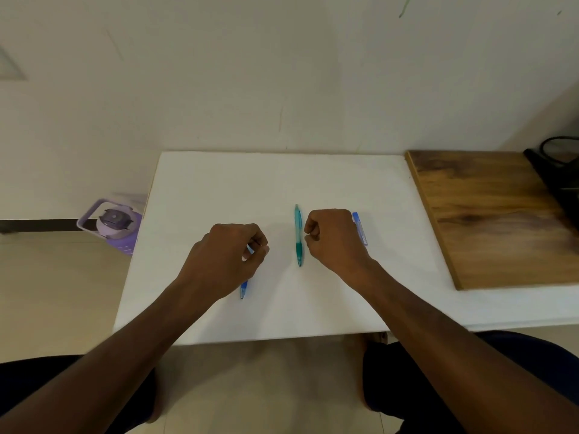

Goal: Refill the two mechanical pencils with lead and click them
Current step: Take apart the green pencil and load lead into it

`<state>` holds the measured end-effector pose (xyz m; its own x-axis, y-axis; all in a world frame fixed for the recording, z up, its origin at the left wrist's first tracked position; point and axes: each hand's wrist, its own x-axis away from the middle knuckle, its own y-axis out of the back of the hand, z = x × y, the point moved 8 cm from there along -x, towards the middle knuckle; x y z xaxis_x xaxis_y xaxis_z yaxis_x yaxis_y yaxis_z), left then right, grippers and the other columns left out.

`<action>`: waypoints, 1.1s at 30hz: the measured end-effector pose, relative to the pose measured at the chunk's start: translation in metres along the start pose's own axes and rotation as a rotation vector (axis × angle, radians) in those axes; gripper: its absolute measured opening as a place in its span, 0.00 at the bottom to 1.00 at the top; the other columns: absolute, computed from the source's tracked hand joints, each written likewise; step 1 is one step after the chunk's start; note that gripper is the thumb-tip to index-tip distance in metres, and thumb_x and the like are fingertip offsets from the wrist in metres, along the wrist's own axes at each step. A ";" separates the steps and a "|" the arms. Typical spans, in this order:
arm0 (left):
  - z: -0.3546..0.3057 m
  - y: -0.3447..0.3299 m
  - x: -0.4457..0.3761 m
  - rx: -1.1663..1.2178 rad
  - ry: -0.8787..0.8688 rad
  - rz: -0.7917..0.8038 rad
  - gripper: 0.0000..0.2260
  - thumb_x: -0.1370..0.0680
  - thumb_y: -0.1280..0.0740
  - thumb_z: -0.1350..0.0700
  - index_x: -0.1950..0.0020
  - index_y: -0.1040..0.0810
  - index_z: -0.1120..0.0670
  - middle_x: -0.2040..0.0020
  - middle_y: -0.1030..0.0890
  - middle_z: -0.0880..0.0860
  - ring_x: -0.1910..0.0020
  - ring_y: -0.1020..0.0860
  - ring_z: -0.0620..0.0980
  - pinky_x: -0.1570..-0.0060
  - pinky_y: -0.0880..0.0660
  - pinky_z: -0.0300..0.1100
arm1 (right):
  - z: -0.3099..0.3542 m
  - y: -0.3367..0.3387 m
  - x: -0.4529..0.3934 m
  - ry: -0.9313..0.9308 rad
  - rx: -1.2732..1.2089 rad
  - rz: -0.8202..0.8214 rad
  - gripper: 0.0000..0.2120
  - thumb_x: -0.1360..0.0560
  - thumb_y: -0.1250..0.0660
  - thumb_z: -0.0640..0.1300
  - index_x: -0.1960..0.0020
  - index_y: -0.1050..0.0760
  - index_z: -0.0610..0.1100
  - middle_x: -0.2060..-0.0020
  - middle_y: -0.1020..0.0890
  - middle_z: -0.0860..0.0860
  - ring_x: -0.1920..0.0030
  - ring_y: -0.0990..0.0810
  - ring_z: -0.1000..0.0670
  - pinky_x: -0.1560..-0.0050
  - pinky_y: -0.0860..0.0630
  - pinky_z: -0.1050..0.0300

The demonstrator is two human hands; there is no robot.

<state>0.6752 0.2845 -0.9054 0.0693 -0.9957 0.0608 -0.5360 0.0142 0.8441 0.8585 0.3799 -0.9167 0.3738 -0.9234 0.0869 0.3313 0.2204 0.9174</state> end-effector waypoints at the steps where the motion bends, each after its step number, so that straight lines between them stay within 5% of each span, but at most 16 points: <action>1: 0.000 0.001 0.000 0.003 -0.006 -0.009 0.06 0.18 0.28 0.46 0.45 0.17 0.45 0.56 0.20 0.37 0.60 0.21 0.38 0.54 0.19 0.40 | -0.002 0.002 0.000 -0.011 -0.009 -0.006 0.05 0.23 0.25 0.43 0.48 0.17 0.43 0.54 0.14 0.49 0.54 0.16 0.51 0.46 0.19 0.57; 9: 0.004 0.000 -0.003 0.049 -0.005 -0.032 0.03 0.19 0.28 0.45 0.49 0.18 0.43 0.60 0.22 0.33 0.60 0.20 0.35 0.55 0.17 0.42 | -0.017 0.005 0.003 -0.107 -0.015 0.009 0.16 0.28 0.23 0.46 0.43 0.21 0.45 0.57 0.16 0.49 0.57 0.17 0.50 0.53 0.17 0.53; 15: 0.007 0.000 -0.004 0.143 0.006 -0.049 0.03 0.20 0.26 0.46 0.50 0.17 0.43 0.58 0.18 0.36 0.58 0.18 0.38 0.52 0.16 0.43 | -0.020 0.012 0.000 -0.143 -0.229 0.003 0.12 0.31 0.21 0.47 0.49 0.17 0.51 0.68 0.16 0.57 0.66 0.17 0.59 0.67 0.30 0.76; 24: 0.009 -0.003 -0.002 0.058 0.011 -0.040 0.03 0.20 0.27 0.44 0.50 0.17 0.41 0.60 0.20 0.34 0.58 0.19 0.36 0.56 0.17 0.44 | -0.043 0.022 -0.001 -0.206 0.052 -0.016 0.09 0.25 0.23 0.51 0.51 0.17 0.47 0.56 0.15 0.50 0.59 0.17 0.50 0.54 0.17 0.54; 28: 0.010 -0.001 -0.002 0.046 0.003 -0.048 0.03 0.20 0.27 0.44 0.49 0.17 0.42 0.62 0.22 0.32 0.60 0.19 0.36 0.56 0.17 0.43 | -0.027 0.036 -0.007 -0.105 0.017 -0.168 0.09 0.23 0.25 0.51 0.47 0.17 0.47 0.57 0.14 0.52 0.59 0.17 0.53 0.51 0.18 0.56; 33: 0.010 0.003 -0.003 0.053 0.005 -0.056 0.04 0.20 0.27 0.45 0.49 0.17 0.44 0.60 0.21 0.34 0.60 0.19 0.38 0.53 0.15 0.47 | 0.011 -0.005 0.001 -0.030 -0.100 -0.023 0.17 0.25 0.23 0.55 0.44 0.22 0.46 0.57 0.16 0.48 0.58 0.17 0.51 0.53 0.17 0.53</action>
<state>0.6650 0.2868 -0.9090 0.1046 -0.9944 0.0166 -0.5747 -0.0468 0.8170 0.8481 0.3743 -0.9168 0.3396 -0.9372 0.0791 0.4251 0.2280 0.8760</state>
